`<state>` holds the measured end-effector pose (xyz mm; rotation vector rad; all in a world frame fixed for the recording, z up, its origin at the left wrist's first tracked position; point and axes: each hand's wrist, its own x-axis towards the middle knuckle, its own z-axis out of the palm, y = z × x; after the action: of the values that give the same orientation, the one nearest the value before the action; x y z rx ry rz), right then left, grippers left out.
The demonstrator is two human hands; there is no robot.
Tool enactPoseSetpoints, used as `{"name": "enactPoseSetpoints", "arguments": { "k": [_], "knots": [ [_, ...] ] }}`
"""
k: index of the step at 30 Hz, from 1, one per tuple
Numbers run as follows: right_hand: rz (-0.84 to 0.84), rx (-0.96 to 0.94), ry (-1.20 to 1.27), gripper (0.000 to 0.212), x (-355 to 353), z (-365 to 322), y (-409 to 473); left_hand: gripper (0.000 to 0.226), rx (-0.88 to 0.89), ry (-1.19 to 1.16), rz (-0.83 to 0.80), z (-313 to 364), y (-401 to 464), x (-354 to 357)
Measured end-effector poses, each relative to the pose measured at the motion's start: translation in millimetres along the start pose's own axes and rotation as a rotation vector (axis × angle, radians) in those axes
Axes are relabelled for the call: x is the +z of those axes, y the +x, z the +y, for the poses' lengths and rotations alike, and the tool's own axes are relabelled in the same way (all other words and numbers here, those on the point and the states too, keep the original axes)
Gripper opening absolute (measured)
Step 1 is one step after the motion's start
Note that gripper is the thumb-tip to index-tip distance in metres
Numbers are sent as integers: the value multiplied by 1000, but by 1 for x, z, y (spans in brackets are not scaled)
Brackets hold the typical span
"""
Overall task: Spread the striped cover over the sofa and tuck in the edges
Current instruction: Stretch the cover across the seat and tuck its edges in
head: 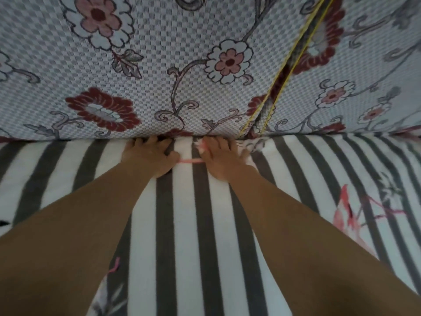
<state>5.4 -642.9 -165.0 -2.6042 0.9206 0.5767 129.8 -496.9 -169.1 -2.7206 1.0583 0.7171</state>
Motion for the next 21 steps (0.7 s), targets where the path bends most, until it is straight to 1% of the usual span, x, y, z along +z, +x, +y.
{"name": "enactPoseSetpoints", "arguments": {
  "k": [2, 4, 6, 9, 11, 14, 16, 21],
  "knots": [
    [-24, -24, 11, 53, 5, 5, -19, 62, -30, 6, 13, 3, -10, 3],
    [0, -65, 16, 55, 8, 9, -39, 60, -44, 12, -9, 15, -28, 5],
    [5, -94, 3, 56, 9, 12, -57, 61, -23, 10, -52, 29, -46, 7],
    [31, -165, -99, 57, 17, 27, -92, 63, 32, -1, -80, 40, -71, 12],
    [14, -181, -116, 60, 19, 48, -122, 63, 60, -8, -102, 52, -90, 17],
    [-20, -221, -139, 67, 27, 70, -153, 68, 32, -17, -178, 64, -118, 31],
    [-68, -243, -170, 65, 31, 91, -178, 73, 20, -24, -227, 83, -142, 38],
    [-123, -257, -232, 61, 37, 152, -238, 67, 128, -53, -326, 149, -191, 48]
  ]
}}
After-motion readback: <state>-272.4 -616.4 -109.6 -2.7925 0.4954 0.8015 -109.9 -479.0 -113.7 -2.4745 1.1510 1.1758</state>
